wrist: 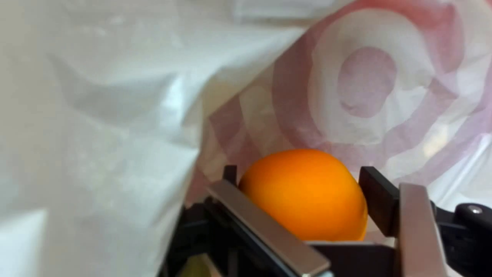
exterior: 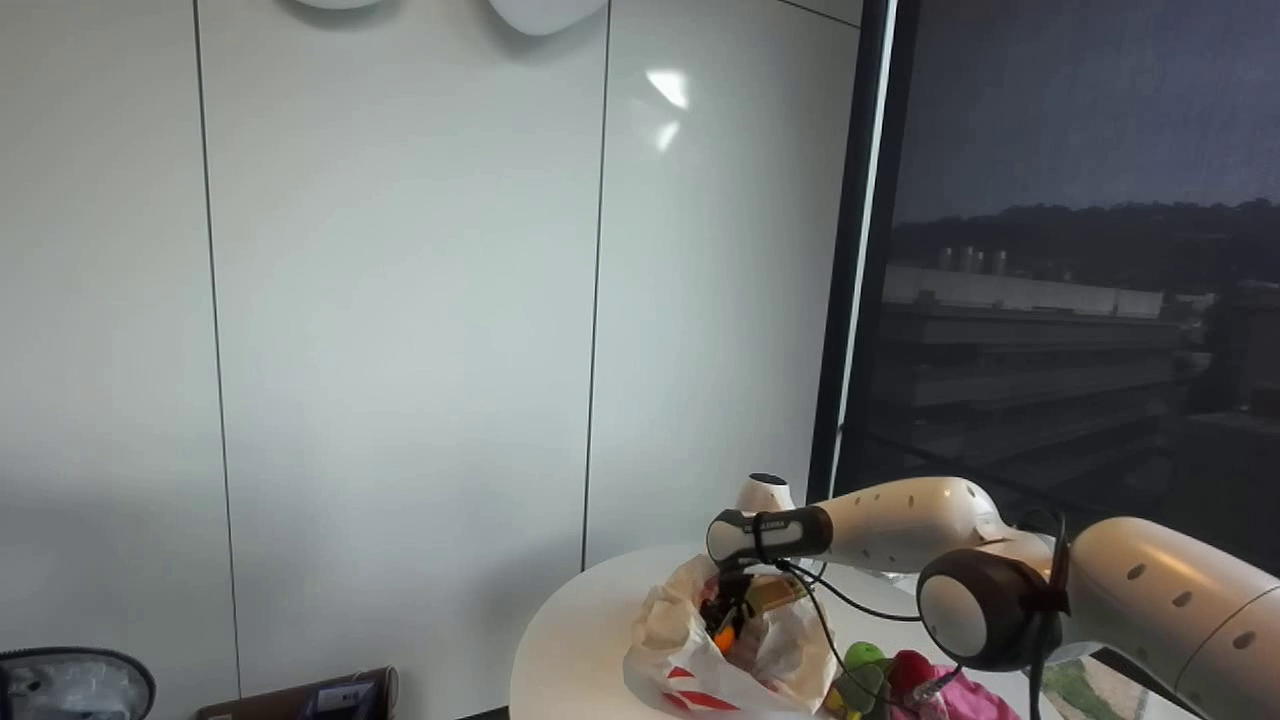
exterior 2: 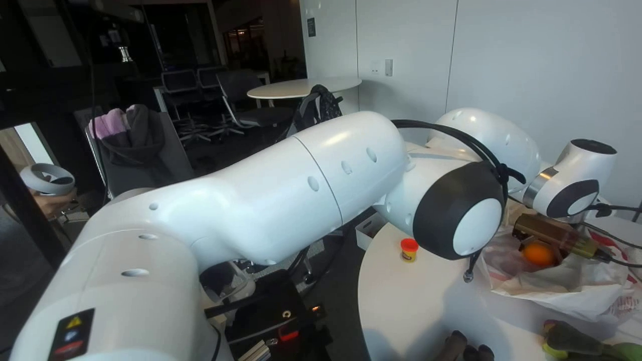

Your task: Remove some items from the plastic bag and put it on the table

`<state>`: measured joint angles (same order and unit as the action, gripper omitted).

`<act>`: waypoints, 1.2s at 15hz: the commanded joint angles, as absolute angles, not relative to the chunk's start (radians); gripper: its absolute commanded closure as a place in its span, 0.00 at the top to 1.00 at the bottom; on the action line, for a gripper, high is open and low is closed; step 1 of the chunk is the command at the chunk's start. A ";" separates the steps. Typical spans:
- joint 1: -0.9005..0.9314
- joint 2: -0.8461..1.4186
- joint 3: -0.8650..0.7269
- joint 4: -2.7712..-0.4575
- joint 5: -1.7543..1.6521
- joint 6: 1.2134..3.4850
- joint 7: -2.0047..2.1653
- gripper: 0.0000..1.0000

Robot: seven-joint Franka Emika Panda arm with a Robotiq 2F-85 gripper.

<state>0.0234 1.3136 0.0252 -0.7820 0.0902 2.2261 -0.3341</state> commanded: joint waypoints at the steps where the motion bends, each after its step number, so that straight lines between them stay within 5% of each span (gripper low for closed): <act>1: 0.018 1.200 0.045 -0.798 0.042 1.953 -0.325 0.54; 9: 0.016 1.044 -0.019 -0.767 -0.019 1.364 -0.311 0.54; 18: -0.028 1.058 -0.169 -0.788 -0.077 1.265 -0.165 0.54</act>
